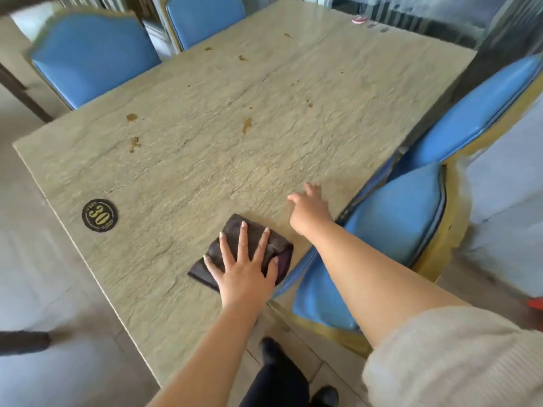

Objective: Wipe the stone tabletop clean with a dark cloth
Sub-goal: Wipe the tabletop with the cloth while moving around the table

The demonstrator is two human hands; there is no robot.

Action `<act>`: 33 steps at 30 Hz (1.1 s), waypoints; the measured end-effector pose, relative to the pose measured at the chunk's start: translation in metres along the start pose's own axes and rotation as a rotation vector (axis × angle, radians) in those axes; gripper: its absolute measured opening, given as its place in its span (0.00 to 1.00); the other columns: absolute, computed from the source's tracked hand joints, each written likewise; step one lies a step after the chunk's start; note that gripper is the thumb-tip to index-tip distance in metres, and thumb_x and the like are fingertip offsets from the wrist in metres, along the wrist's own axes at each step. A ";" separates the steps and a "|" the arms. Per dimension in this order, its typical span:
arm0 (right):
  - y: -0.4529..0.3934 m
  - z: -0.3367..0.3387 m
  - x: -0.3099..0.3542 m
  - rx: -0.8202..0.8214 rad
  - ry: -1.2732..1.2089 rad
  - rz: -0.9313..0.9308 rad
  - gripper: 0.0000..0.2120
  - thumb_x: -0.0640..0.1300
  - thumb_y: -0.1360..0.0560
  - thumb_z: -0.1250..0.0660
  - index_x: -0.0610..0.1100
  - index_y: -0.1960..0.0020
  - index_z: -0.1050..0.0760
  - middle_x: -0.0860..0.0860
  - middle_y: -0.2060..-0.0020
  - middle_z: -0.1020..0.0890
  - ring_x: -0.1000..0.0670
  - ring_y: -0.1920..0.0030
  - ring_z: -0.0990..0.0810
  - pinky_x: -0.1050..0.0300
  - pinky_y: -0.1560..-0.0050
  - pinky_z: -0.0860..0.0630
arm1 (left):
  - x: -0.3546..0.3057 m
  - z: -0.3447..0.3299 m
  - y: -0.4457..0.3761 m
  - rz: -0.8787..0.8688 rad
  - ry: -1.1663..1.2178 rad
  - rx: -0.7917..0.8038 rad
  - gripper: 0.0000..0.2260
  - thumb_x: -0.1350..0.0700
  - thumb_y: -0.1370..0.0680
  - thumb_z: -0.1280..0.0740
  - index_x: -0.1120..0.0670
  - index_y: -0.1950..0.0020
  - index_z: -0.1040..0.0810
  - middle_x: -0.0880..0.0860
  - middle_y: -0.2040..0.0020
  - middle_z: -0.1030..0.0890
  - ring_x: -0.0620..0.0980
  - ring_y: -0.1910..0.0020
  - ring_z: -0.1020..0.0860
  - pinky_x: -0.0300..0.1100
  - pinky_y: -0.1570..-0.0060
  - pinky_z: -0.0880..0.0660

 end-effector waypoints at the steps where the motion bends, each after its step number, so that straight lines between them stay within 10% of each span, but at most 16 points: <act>1: -0.011 0.005 -0.002 0.014 0.010 0.008 0.33 0.28 0.27 0.44 0.53 0.27 0.37 0.49 0.22 0.56 0.45 0.23 0.61 0.42 0.25 0.51 | -0.007 -0.003 0.009 -0.019 -0.003 -0.003 0.26 0.33 0.22 0.58 0.29 0.28 0.67 0.43 0.21 0.65 0.58 0.23 0.67 0.72 0.32 0.62; 8: -0.059 0.010 0.010 0.022 -0.017 -0.057 0.27 0.35 0.23 0.42 0.53 0.28 0.39 0.48 0.23 0.55 0.42 0.23 0.59 0.43 0.27 0.43 | 0.012 0.018 -0.092 0.052 -0.025 -0.046 0.27 0.29 0.25 0.59 0.28 0.28 0.64 0.41 0.21 0.63 0.56 0.23 0.67 0.75 0.33 0.62; 13: -0.097 0.032 0.004 0.035 0.153 0.140 0.25 0.38 0.21 0.43 0.53 0.27 0.40 0.50 0.22 0.57 0.45 0.23 0.61 0.41 0.25 0.56 | -0.016 0.039 -0.176 0.365 0.131 -0.018 0.27 0.32 0.23 0.55 0.31 0.25 0.59 0.43 0.21 0.62 0.60 0.23 0.65 0.75 0.34 0.59; 20: -0.176 0.070 -0.023 -0.025 0.284 0.347 0.23 0.42 0.18 0.48 0.56 0.26 0.41 0.54 0.22 0.52 0.48 0.23 0.57 0.34 0.28 0.57 | -0.067 0.027 -0.163 -0.129 0.009 -0.090 0.27 0.30 0.24 0.54 0.29 0.26 0.59 0.39 0.21 0.58 0.55 0.22 0.61 0.72 0.31 0.62; 28: -0.227 0.065 -0.043 -0.116 0.411 0.618 0.25 0.55 0.20 0.58 0.56 0.24 0.46 0.51 0.22 0.49 0.46 0.23 0.55 0.35 0.27 0.58 | -0.042 0.057 -0.285 0.519 0.148 -0.099 0.27 0.31 0.24 0.55 0.31 0.25 0.57 0.41 0.21 0.59 0.57 0.22 0.63 0.73 0.33 0.62; 33: -0.235 0.070 -0.049 -0.116 0.296 0.708 0.22 0.50 0.19 0.48 0.51 0.25 0.39 0.49 0.24 0.41 0.45 0.23 0.48 0.37 0.27 0.55 | -0.110 0.044 -0.262 0.294 0.119 -0.190 0.27 0.33 0.23 0.53 0.32 0.24 0.55 0.40 0.20 0.55 0.55 0.21 0.60 0.69 0.29 0.60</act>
Point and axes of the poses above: each hand's wrist, its own y-axis away from the middle knuckle, its own z-axis out of the back of the hand, x = y × z, the point moved 1 cm from there along -y, towards the middle knuckle
